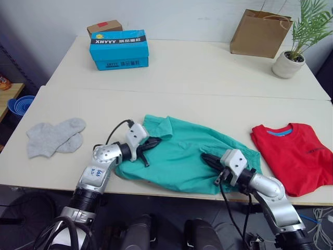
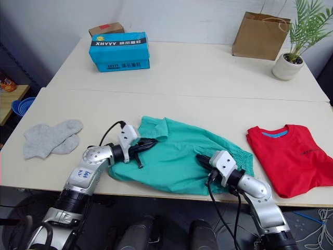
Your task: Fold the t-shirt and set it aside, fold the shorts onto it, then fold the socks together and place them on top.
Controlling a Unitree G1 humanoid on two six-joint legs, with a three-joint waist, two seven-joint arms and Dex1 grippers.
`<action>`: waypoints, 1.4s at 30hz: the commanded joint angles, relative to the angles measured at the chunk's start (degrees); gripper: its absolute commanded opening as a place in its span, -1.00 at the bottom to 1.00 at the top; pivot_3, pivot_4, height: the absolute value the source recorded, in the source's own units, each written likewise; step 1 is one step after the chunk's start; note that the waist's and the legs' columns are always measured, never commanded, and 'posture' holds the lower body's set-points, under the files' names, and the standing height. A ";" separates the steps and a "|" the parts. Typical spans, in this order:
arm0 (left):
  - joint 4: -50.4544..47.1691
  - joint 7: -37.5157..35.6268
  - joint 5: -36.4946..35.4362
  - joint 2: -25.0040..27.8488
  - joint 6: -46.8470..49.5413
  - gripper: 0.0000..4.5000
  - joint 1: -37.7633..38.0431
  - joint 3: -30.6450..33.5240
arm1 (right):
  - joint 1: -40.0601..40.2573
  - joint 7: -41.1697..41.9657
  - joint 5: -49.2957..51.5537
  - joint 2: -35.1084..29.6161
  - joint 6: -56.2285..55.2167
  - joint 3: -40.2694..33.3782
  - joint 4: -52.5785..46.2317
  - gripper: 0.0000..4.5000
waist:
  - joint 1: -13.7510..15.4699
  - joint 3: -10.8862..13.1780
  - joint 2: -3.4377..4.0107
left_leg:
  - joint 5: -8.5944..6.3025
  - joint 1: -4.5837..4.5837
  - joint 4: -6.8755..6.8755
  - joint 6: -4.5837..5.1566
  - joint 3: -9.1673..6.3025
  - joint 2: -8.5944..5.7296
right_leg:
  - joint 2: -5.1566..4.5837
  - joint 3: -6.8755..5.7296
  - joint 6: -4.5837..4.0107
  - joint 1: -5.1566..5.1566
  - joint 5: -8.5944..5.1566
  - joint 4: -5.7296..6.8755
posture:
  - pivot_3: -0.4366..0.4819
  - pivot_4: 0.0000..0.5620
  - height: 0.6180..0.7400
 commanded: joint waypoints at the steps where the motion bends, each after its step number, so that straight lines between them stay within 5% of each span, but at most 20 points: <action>1: 2.01 2.68 -0.71 -0.50 -1.89 -1.00 1.20 3.81 | 0.91 1.52 2.20 0.03 -2.12 -1.76 -1.07 -0.97 | -0.02 0.00 0.00 | 0.00 0.00 0.01 0.00 0.00 0.00 | 0.00 -0.01 0.00 0.00 0.00 0.01 | -0.05 -0.47 1.00; 8: 1.36 5.81 -5.83 -2.41 -0.03 -1.00 1.73 11.25 | 0.19 3.80 7.35 -0.12 -1.49 -4.66 -2.90 -0.97 | -0.03 0.00 0.00 | 0.00 0.02 0.02 0.00 0.00 0.00 | -0.02 0.01 0.00 -0.01 0.00 0.07 | -0.05 -0.47 1.00; 13: -7.76 -9.66 -17.33 1.67 2.11 -1.00 2.93 13.18 | 3.43 -1.28 21.55 1.36 7.79 -12.71 -14.69 -0.97 | -0.05 0.00 0.00 | -0.01 0.00 -0.02 -0.02 -0.01 0.00 | -0.02 0.01 0.00 -0.07 0.00 0.11 | -0.05 -0.47 1.00; 16: -11.41 -16.88 -22.10 5.17 6.17 -1.00 1.65 12.25 | 7.13 -2.42 20.18 -1.18 10.50 -15.84 -17.13 -0.97 | 0.11 0.00 0.00 | -0.06 0.00 -0.03 -0.11 -0.04 0.00 | -0.03 0.00 0.00 -0.02 0.00 0.04 | -0.05 -0.47 1.00; 22: -5.54 -22.33 -12.24 4.15 0.71 -1.00 -4.99 0.64 | 14.13 -2.57 10.65 -3.34 6.99 -15.72 -13.63 -0.97 | 0.96 -0.01 0.02 | -0.16 0.06 -0.04 -0.28 0.02 -0.07 | 0.02 0.00 0.00 0.14 0.00 -0.15 | -0.05 -0.47 1.00; 27: 3.81 -19.03 -5.93 0.27 -4.24 -1.00 -7.25 -2.82 | 16.89 0.09 6.90 -1.78 0.48 -13.85 -6.90 -0.97 | 0.96 -0.01 0.02 | -0.02 0.05 -0.09 -0.04 0.21 -0.02 | 0.13 0.05 0.00 -0.04 0.00 -0.10 | -0.05 -0.47 1.00; 31: 14.22 -10.71 0.25 -1.03 -8.80 -1.00 -6.40 -1.83 | 10.20 -2.07 1.41 -2.50 -1.86 -12.18 0.94 -0.97 | -0.13 -0.06 -0.04 | 0.01 0.14 -0.07 0.00 0.27 0.03 | 0.15 0.01 0.00 -0.04 0.00 -0.03 | -0.05 -0.47 1.00; 42: 1.65 -0.23 -1.06 -2.32 -6.38 -1.00 8.31 4.26 | -12.16 -0.22 -3.58 -3.67 -7.65 -8.61 22.87 -0.97 | -0.72 -0.31 0.04 | -0.30 0.93 -0.24 -0.34 0.17 0.03 | -0.09 0.20 -0.03 0.66 0.01 -0.10 | -0.05 -0.47 1.00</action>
